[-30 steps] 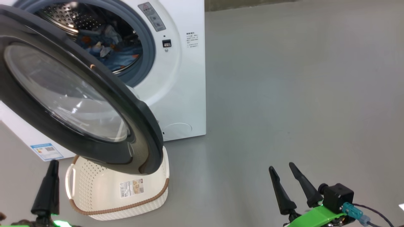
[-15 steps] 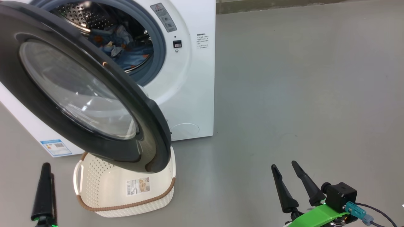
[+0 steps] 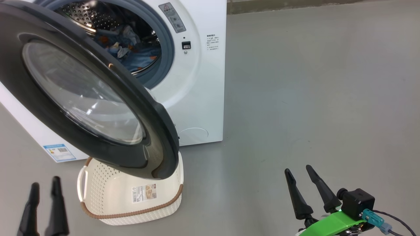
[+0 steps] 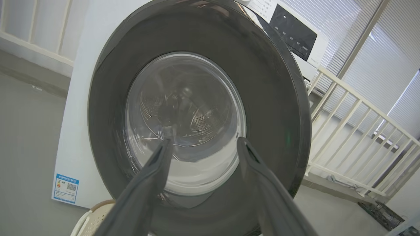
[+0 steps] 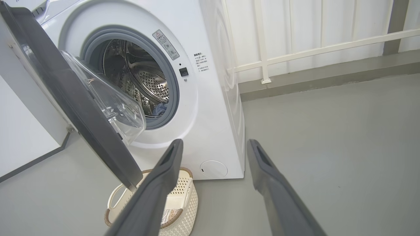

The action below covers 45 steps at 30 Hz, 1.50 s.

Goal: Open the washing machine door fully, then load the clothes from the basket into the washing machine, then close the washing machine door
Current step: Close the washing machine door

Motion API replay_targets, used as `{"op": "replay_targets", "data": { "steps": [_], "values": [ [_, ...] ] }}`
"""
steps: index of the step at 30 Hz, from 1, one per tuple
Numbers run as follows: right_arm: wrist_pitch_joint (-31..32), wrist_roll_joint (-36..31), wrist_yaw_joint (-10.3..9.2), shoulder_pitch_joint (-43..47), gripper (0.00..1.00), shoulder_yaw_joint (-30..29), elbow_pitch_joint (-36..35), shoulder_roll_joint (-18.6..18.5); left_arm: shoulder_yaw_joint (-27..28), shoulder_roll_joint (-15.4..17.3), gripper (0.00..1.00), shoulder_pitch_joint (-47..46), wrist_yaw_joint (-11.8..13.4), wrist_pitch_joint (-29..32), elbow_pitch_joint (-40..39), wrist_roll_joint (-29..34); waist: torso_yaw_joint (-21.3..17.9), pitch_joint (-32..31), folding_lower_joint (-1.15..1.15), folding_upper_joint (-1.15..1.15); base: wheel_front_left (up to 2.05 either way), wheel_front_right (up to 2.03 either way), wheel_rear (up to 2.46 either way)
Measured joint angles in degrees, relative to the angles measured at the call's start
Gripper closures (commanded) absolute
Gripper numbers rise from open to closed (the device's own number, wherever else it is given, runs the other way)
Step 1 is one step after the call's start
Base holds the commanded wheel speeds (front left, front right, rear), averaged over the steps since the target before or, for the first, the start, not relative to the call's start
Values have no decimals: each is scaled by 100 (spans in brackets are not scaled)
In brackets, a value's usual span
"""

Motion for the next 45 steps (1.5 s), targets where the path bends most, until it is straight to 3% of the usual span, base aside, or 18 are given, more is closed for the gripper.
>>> {"op": "replay_targets", "data": {
  "steps": [8,14,22,45],
  "values": [
    [0,-5,0,79,0,-25,-41,1,257,-208,0,42,-7,0,51,2230,-41,13,0,0,0,0,0],
    [0,-45,0,79,0,-36,-54,2,457,-423,0,165,-7,1,142,3085,-55,1,0,0,0,0,0],
    [0,-64,0,81,0,-37,-63,2,614,-573,0,281,-7,1,402,3519,-61,-26,0,0,0,0,0],
    [0,-121,0,113,0,-43,-71,3,576,-601,0,381,-7,1,804,3506,-43,-67,0,0,0,0,0]
  ]
}}
